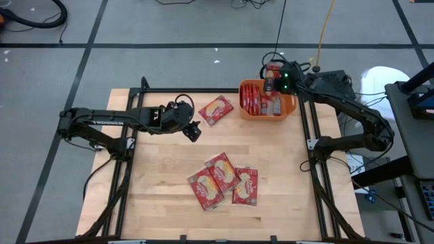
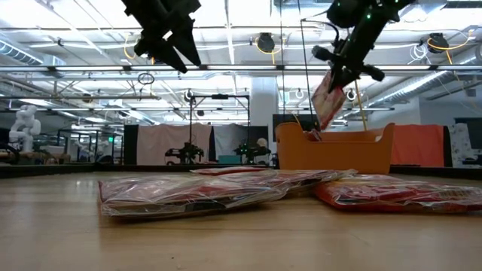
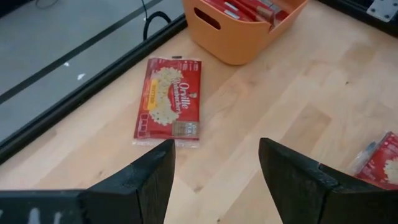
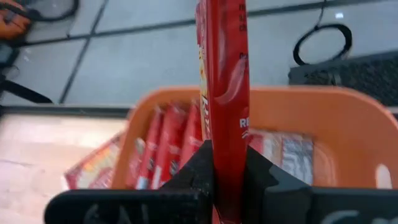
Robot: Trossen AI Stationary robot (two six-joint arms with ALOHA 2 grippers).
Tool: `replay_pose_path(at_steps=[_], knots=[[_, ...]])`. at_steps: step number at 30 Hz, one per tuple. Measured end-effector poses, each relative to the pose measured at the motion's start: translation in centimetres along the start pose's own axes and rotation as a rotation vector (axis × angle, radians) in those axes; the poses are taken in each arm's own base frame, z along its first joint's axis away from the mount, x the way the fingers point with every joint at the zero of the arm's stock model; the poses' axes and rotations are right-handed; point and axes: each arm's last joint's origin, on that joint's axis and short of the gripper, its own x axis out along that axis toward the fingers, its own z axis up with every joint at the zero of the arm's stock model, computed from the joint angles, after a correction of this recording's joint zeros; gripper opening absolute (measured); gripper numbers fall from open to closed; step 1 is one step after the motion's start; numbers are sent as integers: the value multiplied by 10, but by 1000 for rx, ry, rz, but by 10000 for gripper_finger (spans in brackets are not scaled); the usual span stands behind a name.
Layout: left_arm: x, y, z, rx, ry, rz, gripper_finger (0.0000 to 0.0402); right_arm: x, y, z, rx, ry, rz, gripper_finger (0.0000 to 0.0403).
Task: Sort popcorn bags into baskets
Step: Put the red popcorn bag into the orange bin
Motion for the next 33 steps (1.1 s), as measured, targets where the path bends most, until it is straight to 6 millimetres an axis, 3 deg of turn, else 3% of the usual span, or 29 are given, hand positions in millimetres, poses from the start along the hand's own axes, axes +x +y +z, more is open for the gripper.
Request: replay_pose_path(at_steps=[19, 29, 33], knots=[[0, -3, -1, -13, 41, -77, 234, 48, -34, -60, 71, 87, -80, 25], [0, -3, -2, -8, 48, -90, 234, 50, -33, -63, 131, 129, -23, 25], [0, -3, -2, -8, 48, -89, 234, 61, -33, -67, 160, 158, -63, 25]])
